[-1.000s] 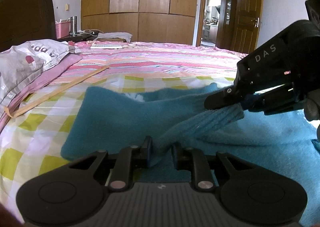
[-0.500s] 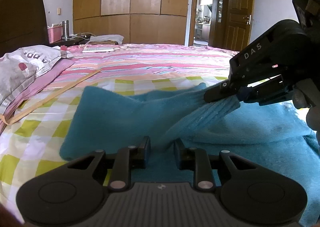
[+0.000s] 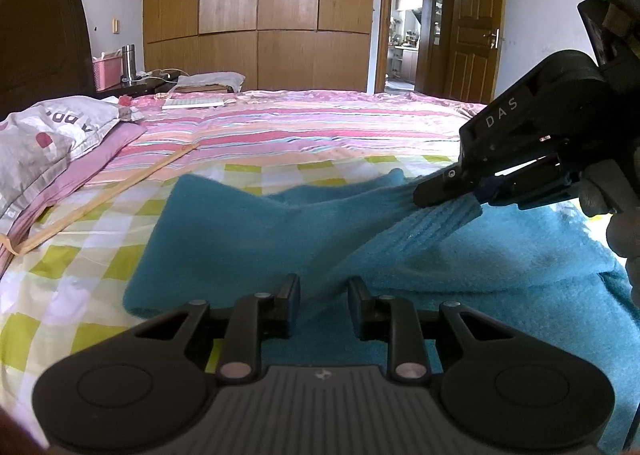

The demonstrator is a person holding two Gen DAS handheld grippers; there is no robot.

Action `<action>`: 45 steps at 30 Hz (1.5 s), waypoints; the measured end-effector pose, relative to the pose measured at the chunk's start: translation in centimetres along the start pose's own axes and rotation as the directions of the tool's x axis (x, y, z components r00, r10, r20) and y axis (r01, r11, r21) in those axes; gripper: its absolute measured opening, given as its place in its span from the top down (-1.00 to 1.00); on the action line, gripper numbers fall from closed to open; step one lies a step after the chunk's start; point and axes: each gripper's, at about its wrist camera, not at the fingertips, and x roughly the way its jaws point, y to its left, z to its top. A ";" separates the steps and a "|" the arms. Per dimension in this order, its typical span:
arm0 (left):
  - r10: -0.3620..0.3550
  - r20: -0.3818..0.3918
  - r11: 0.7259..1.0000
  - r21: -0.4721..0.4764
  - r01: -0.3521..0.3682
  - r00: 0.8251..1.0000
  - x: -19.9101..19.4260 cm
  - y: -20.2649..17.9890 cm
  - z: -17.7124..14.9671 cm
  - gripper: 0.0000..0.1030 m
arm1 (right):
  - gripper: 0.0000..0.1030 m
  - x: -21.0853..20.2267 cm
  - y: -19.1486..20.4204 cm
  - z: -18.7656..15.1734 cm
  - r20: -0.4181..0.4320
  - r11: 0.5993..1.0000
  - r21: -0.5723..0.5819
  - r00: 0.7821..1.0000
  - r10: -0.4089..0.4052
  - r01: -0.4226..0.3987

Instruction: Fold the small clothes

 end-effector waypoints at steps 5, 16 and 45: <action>0.000 -0.005 1.000 0.004 0.000 1.000 0.3 0.1 -0.2 0.36 | 0.76 0.3 -0.1 -0.3 -0.006 1.000 -0.018 1.000 -0.024 0.024; 0.007 -0.013 1.000 0.014 -0.007 1.000 0.7 0.0 -0.5 0.36 | 0.76 0.8 0.6 -0.7 -0.004 0.996 -0.071 0.999 -0.053 0.053; 0.041 -0.024 0.998 0.038 -0.040 0.999 0.6 -1.0 0.0 0.36 | 0.76 -1.2 -0.6 -0.7 0.046 0.980 -0.160 0.993 -0.112 0.118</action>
